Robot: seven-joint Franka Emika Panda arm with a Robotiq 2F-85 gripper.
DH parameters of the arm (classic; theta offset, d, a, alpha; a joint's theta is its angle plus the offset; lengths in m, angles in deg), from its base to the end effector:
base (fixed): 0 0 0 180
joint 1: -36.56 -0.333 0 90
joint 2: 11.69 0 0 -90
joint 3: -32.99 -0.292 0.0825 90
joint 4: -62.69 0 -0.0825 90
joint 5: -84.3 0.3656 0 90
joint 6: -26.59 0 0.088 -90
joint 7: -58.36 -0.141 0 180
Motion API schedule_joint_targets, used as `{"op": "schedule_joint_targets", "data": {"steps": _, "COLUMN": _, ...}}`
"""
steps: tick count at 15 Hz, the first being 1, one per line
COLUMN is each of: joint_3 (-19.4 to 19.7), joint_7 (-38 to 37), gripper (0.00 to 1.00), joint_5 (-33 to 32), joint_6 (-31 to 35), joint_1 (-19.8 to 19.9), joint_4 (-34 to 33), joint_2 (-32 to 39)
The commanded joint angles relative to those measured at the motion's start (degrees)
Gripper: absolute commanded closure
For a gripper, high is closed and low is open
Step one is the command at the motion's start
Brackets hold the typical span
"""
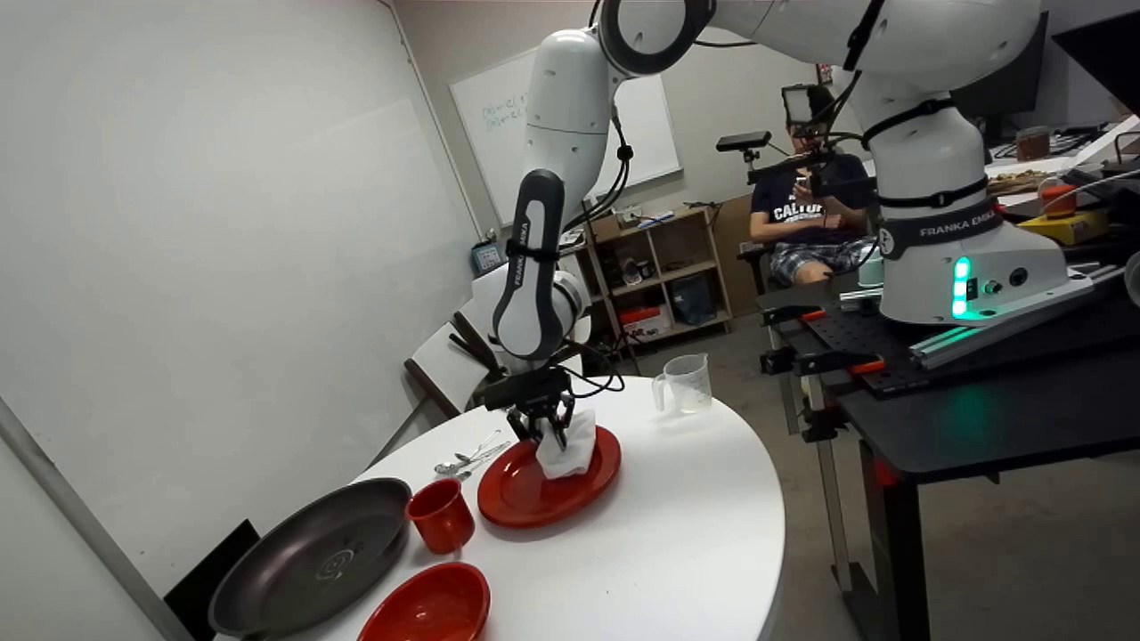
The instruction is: Pick up the cloth from the table and wipe the plate
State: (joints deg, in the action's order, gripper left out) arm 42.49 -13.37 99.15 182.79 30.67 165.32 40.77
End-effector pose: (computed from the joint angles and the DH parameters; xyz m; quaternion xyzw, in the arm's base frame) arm 0.6028 -0.0472 0.0166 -0.7368 0.6757 -0.0234 0.0028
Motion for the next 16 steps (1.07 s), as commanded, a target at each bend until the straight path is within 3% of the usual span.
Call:
{"op": "schedule_joint_targets", "data": {"steps": 1, "joint_3": -1.5, "joint_7": -0.5, "gripper": 0.94, "joint_5": 1.9, "joint_6": 1.7, "joint_1": 1.1, "joint_4": 4.8, "joint_2": -2.8}}
{"op": "schedule_joint_targets", "data": {"steps": 11, "joint_3": -16.3, "joint_7": 11.4, "gripper": 0.94, "joint_5": 9.5, "joint_6": 6.2, "joint_1": 9.9, "joint_4": 3.2, "joint_2": -2.6}}
{"op": "schedule_joint_targets", "data": {"steps": 14, "joint_3": -18.4, "joint_7": 14.7, "gripper": 0.94, "joint_5": 11.6, "joint_6": 8.8, "joint_1": 10.8, "joint_4": 1.5, "joint_2": -1.5}}
{"op": "schedule_joint_targets", "data": {"steps": 16, "joint_3": -17.3, "joint_7": 15.4, "gripper": 0.94, "joint_5": 11.8, "joint_6": 10.7, "joint_1": 9.7, "joint_4": 0.3, "joint_2": -0.8}}
